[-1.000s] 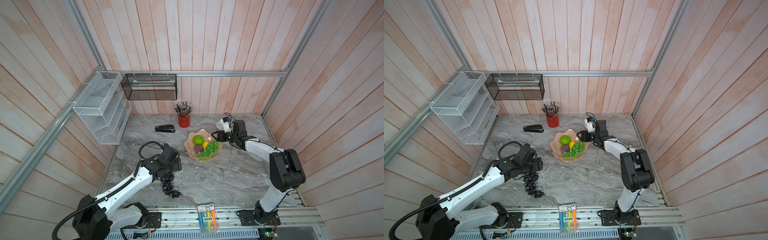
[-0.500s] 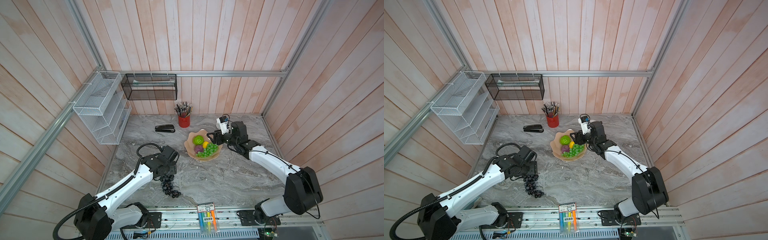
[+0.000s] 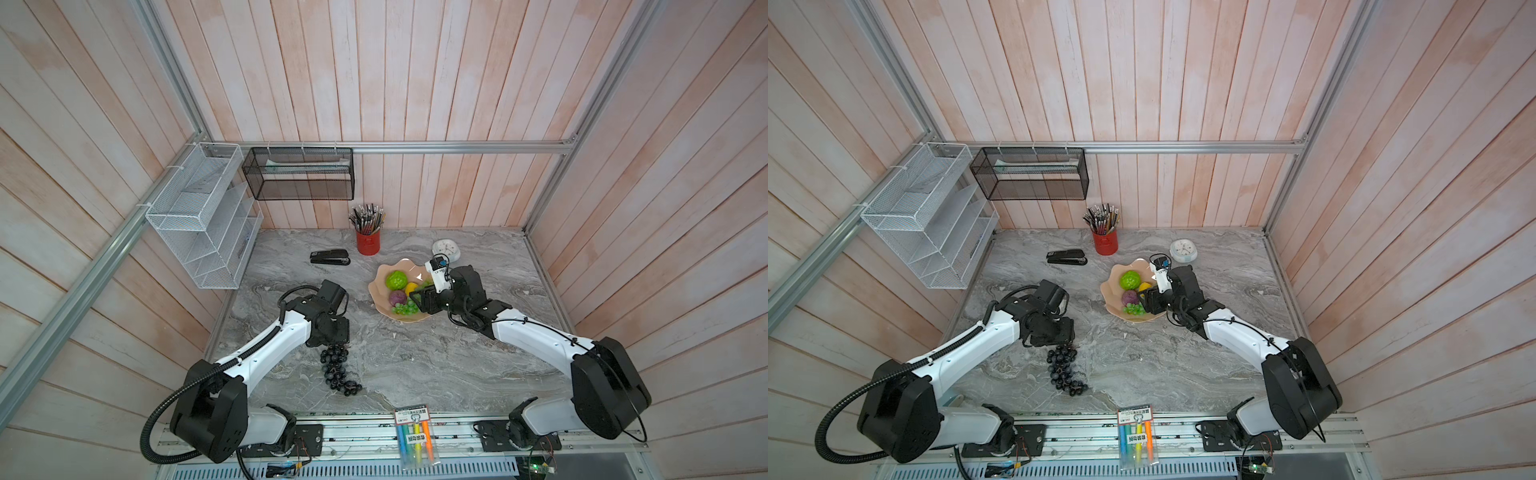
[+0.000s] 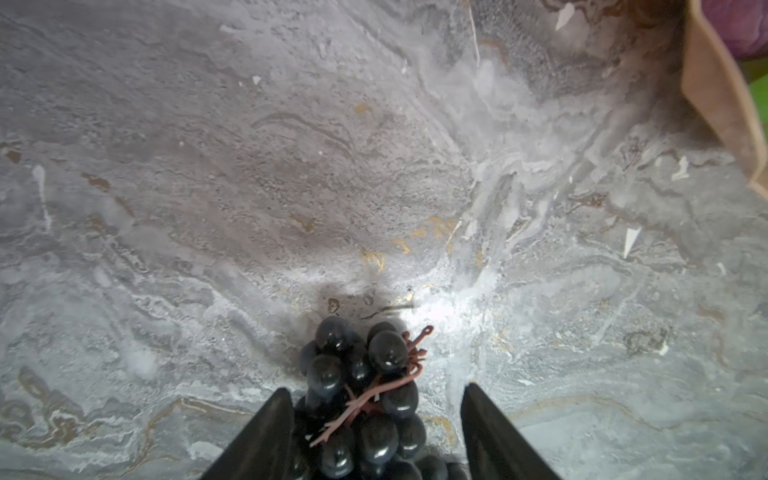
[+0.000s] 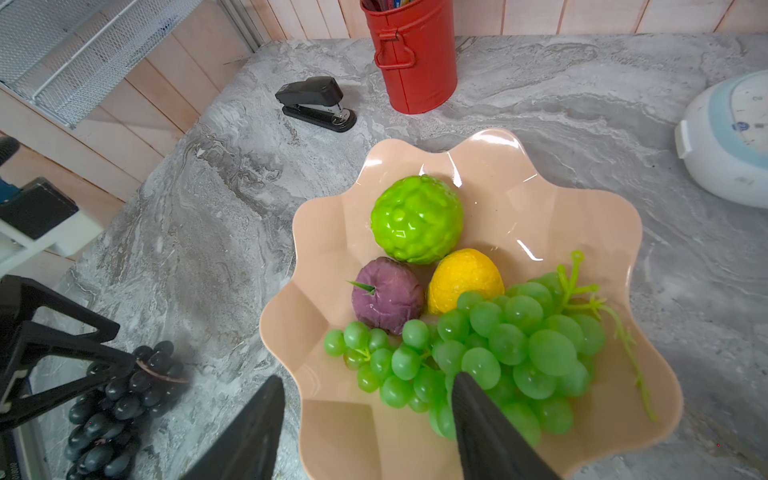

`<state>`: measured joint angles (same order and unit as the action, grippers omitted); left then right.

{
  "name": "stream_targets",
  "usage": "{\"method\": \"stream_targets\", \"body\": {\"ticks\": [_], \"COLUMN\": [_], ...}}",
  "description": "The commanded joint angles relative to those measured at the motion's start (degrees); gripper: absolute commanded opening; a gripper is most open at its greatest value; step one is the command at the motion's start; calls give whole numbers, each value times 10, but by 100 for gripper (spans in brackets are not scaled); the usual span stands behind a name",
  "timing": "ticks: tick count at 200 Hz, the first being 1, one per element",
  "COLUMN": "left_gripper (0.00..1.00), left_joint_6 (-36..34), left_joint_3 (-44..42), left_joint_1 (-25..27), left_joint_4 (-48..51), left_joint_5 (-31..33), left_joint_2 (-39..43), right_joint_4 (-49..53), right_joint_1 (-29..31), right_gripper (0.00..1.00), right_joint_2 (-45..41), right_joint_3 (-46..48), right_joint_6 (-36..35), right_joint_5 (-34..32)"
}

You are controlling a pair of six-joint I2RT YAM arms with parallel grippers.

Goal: Place and organize the fake fruits in the fruit bowl
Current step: 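Close the left gripper on the black grapes stem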

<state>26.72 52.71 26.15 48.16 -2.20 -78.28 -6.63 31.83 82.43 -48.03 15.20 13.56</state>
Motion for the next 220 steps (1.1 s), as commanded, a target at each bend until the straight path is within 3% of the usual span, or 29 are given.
{"method": "stream_targets", "body": {"ticks": [1,28,139,159,199,220], "left_gripper": [66,56,43,34,29,21], "left_joint_6": [-25,-28,-19,-14,-10,-8], "left_joint_3": [-1,1,-23,-28,-30,-30], "left_joint_1": [-1,-1,0,0,1,0], "left_joint_4": [-23,-20,-3,-12,-18,-25], "left_joint_5": [-20,-39,-58,-56,-43,-38], "left_joint_2": [-10,-30,-9,-7,0,12], "right_joint_4": [-22,-16,-14,-14,-15,-18], "right_joint_1": [1,1,7,7,8,8], "right_gripper": [64,64,62,62,61,61], "right_joint_2": [8,15,17,17,14,13], "right_joint_3": [-4,-10,-12,-10,-5,-1], "right_joint_6": [9,8,7,8,9,12], "right_joint_5": [4,10,8,7,6,5]}}
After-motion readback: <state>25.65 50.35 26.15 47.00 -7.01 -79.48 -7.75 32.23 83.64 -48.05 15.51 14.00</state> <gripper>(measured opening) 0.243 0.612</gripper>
